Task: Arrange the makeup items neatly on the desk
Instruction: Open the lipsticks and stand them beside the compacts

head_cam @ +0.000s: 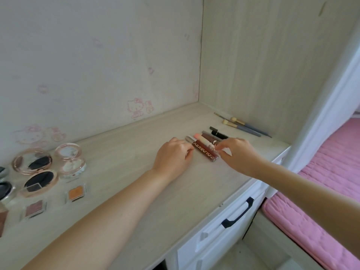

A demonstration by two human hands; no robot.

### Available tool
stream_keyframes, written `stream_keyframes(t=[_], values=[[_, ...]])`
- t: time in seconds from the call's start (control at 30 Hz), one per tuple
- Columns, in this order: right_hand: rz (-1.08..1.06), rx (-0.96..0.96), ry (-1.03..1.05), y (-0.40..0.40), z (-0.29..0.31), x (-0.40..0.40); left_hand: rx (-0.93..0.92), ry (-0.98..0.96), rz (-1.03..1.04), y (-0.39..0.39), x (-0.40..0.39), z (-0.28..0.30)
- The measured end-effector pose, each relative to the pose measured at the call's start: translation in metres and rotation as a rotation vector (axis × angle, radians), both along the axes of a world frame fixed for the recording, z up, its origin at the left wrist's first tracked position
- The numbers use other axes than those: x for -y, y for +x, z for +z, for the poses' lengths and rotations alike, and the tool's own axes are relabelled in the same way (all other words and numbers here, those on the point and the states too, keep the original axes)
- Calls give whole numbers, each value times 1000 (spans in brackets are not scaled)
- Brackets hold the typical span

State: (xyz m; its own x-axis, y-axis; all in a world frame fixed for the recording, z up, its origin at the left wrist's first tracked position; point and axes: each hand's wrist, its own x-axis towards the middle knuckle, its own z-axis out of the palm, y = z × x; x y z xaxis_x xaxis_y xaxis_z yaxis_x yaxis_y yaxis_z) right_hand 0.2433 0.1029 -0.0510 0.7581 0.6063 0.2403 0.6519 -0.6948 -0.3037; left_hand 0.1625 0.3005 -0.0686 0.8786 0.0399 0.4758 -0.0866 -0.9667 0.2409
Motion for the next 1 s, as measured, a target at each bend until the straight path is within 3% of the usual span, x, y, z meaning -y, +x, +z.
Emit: stream_keyframes(t=[0.17,0.43,0.77,1.0], values=[[-66,-42,6,17,3,3,16,-31,-18,34,4,11],[-171,-111,14,42,6,-4,-136,-71,13,80,15,14],[-188,-147,-15,47,2,-14,-323,-127,108,102,21,10],[-212,-160,-51,45,-1,-19,-341,-170,90,105,26,10]])
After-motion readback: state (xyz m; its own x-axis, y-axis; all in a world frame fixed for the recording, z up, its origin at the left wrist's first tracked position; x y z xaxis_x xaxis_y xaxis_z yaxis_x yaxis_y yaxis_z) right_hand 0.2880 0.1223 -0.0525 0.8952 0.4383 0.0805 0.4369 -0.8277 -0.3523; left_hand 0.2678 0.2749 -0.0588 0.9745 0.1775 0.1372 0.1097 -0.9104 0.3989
